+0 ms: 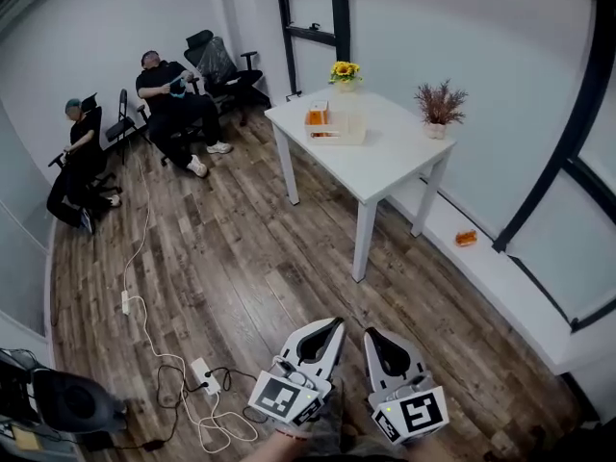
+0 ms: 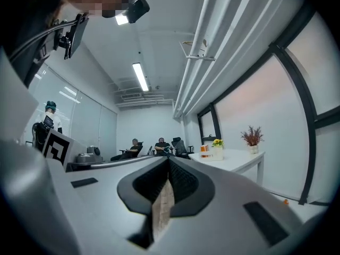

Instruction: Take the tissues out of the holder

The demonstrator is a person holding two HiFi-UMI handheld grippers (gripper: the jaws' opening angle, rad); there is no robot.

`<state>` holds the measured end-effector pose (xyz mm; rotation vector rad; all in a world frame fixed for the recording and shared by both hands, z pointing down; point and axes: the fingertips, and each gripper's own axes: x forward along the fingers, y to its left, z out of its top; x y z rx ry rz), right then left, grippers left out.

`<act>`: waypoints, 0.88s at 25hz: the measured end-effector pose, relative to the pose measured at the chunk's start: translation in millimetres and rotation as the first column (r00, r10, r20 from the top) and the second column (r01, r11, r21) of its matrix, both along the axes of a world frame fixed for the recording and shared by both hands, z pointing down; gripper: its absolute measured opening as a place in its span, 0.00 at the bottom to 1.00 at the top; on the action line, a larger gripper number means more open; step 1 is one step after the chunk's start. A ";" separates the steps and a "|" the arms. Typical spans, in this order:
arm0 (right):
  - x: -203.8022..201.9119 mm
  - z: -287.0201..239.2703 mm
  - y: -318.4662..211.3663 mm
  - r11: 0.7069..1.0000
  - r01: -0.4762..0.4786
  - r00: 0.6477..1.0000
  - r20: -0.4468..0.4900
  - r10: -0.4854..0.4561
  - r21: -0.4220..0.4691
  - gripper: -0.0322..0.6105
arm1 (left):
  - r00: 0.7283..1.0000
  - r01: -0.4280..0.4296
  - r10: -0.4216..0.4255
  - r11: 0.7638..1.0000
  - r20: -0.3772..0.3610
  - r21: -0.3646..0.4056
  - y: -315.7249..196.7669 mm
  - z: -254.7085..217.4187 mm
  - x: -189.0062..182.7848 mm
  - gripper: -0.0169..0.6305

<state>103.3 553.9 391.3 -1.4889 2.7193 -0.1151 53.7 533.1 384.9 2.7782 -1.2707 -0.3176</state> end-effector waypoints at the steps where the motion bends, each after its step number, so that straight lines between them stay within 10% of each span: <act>1: -0.2 0.6 -12.7 1.000 -0.005 1.000 -0.004 0.005 -0.002 0.06 | 1.000 -0.011 0.011 1.000 0.004 0.001 -12.2 0.8 0.7 0.04; 22: -44.2 -4.6 -193.5 1.000 0.002 1.000 -0.010 -0.002 -0.002 0.06 | 0.999 -0.046 0.047 0.999 -0.027 0.011 -198.7 -7.7 -31.6 0.04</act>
